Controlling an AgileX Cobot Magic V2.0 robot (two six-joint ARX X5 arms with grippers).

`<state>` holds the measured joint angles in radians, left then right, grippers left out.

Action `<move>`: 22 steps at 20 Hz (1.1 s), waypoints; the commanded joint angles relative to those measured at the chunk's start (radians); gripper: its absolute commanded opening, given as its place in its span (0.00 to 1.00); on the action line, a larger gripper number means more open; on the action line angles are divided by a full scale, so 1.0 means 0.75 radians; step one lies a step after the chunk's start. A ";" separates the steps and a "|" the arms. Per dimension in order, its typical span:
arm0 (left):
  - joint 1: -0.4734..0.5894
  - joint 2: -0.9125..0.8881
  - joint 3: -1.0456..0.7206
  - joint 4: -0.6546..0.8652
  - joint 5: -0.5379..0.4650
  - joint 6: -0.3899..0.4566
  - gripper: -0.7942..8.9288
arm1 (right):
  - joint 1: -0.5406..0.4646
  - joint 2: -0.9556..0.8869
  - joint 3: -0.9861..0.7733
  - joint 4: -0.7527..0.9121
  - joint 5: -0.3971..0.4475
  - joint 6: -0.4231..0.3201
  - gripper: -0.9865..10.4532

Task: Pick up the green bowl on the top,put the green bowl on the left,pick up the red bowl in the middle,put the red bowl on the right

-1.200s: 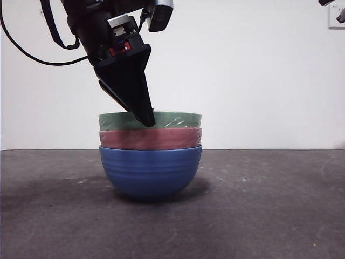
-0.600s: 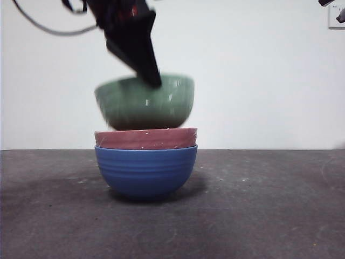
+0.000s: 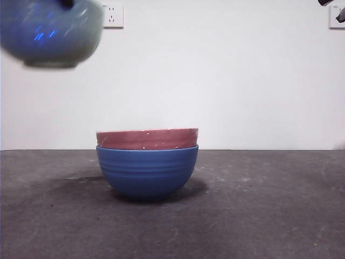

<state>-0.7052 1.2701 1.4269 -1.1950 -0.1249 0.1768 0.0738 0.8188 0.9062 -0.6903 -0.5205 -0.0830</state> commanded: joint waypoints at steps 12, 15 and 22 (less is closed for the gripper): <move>-0.046 -0.038 -0.812 0.595 0.072 -0.205 0.07 | 0.013 0.011 0.002 0.016 0.000 0.029 0.28; -0.047 -0.028 -0.830 0.620 0.073 -0.207 0.08 | 0.055 0.022 0.002 0.035 -0.001 0.029 0.28; -0.047 -0.049 -0.821 0.615 0.105 -0.350 0.43 | 0.260 0.135 0.047 0.167 0.009 0.054 0.37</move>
<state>-0.7383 1.2373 0.8154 -0.7341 -0.0456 -0.0483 0.2653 0.9161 0.9333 -0.5777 -0.5163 -0.0521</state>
